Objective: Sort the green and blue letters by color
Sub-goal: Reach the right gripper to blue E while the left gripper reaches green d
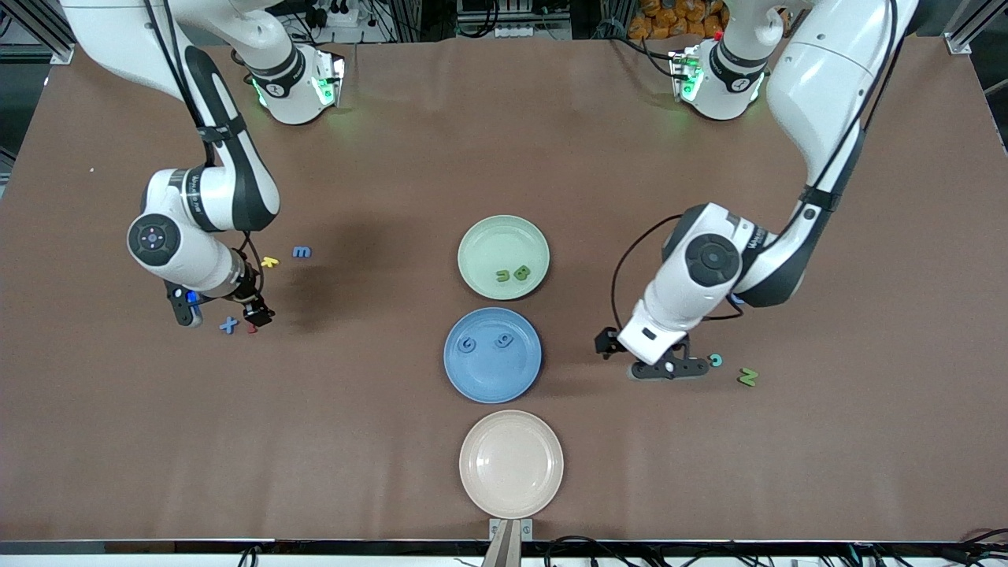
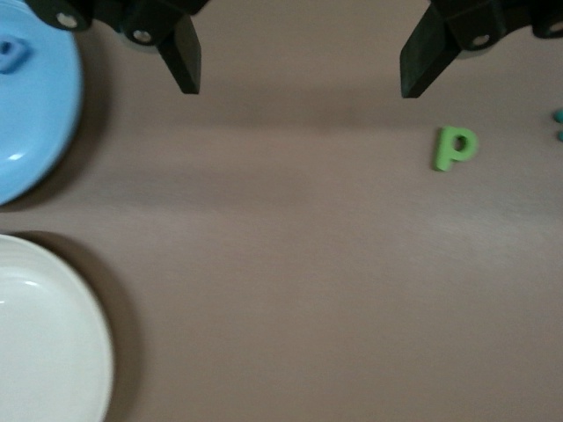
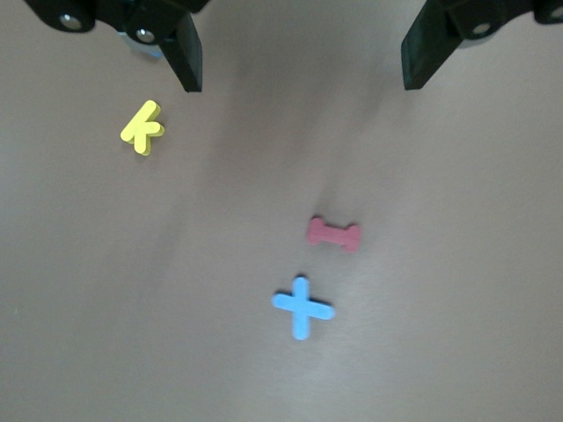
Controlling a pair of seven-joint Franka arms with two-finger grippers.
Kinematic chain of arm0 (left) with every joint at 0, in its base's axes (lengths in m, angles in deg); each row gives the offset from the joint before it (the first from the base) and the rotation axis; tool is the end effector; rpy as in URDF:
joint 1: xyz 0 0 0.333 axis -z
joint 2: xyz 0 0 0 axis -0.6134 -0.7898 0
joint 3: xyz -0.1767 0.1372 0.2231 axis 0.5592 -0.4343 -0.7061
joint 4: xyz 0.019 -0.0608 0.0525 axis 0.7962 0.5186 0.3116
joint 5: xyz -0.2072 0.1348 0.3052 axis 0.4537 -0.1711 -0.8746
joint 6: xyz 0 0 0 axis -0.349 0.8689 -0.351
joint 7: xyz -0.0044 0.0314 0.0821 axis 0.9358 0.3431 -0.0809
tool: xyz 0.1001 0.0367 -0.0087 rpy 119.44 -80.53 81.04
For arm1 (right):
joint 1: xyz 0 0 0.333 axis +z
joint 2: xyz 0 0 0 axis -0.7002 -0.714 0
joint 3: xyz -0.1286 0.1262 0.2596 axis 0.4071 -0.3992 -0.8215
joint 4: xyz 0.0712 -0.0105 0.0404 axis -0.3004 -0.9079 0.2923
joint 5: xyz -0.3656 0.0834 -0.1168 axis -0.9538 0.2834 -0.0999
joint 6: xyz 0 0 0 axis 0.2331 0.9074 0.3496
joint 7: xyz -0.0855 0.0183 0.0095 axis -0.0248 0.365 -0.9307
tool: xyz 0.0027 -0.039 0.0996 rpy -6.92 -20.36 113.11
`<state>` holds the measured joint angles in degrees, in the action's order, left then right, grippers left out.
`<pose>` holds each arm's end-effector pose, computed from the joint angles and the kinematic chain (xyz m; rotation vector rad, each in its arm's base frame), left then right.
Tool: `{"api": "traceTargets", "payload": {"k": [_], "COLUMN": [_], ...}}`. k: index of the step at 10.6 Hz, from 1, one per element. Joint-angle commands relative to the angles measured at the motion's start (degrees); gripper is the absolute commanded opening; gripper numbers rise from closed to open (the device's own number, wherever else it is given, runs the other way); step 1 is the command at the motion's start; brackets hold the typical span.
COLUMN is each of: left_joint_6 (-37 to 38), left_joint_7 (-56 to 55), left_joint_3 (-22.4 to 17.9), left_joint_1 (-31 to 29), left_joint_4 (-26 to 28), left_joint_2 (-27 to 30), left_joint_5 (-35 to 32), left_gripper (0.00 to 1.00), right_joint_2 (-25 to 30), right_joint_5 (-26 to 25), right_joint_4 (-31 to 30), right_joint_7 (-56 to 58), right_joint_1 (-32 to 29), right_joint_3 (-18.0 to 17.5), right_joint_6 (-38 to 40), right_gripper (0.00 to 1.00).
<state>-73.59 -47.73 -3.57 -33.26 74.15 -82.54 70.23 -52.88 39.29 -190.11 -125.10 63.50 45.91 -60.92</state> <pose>0.6468 -0.2839 0.2791 3.0201 0.0708 0.2200 0.5519 0.0384 0.2424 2.5426 -1.6798 -0.0302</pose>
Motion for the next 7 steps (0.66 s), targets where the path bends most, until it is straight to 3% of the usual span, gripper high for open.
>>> {"api": "traceTargets", "payload": {"k": [1, 4, 7], "left_joint_6": [0.5, 1.3, 1.3], "left_joint_7": [7.0, 13.7, 14.8], "left_joint_3": [-3.9, -7.0, -7.4], "left_joint_1": [-0.4, -0.4, -0.3], "left_joint_4": [0.2, -0.3, -1.8], "left_joint_2": [-0.6, -2.5, -5.0], "left_joint_5": [-4.6, -7.5, -6.7], "left_gripper": [1.00, 1.00, 1.00], "right_joint_2": [5.6, 8.7, 9.2], "right_joint_5": [-0.8, -0.7, -0.7], "right_joint_4": [-10.6, -16.7, -17.8], "right_joint_7": [-5.7, -7.9, -15.0], "right_joint_1": [-0.5, -0.4, -0.4], "right_joint_3": [-0.2, -1.2, -6.4], "right_joint_6": [-7.4, -10.1, -11.1], "right_gripper": [1.00, 1.00, 1.00]}}
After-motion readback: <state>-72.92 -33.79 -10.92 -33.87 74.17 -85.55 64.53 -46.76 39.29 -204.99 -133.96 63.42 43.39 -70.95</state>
